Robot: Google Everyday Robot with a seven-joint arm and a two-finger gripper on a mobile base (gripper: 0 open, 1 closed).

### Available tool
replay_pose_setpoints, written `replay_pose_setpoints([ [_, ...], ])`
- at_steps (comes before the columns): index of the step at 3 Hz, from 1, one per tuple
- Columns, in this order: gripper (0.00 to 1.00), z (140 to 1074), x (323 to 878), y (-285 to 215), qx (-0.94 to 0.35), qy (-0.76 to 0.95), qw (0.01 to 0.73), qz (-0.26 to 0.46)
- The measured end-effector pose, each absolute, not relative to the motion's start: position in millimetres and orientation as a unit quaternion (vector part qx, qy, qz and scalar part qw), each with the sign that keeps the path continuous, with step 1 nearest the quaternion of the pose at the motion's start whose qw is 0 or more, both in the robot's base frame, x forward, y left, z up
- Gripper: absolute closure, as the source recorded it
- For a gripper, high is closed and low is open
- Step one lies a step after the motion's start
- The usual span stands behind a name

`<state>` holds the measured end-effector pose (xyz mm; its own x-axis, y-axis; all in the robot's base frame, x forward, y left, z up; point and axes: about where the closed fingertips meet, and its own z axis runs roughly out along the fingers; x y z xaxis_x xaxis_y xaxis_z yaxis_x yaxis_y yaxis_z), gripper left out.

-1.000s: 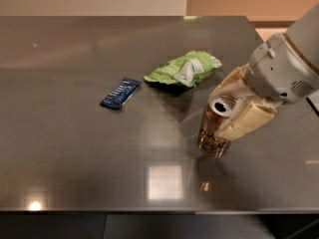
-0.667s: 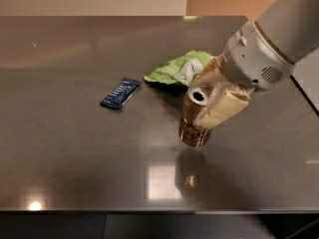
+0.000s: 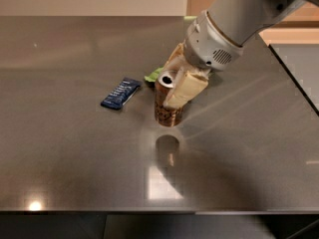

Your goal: Move orange can near rxbar blueberry

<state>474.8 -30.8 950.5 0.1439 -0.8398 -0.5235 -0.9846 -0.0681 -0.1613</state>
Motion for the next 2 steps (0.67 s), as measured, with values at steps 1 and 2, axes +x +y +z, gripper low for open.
replay_pose_setpoints([
  [1,1.00,942.9,506.6,-15.2,-0.725,0.627,0.246,0.142],
  [2,1.00,933.8,528.3,-0.6,-0.731,0.621,0.244,0.145],
])
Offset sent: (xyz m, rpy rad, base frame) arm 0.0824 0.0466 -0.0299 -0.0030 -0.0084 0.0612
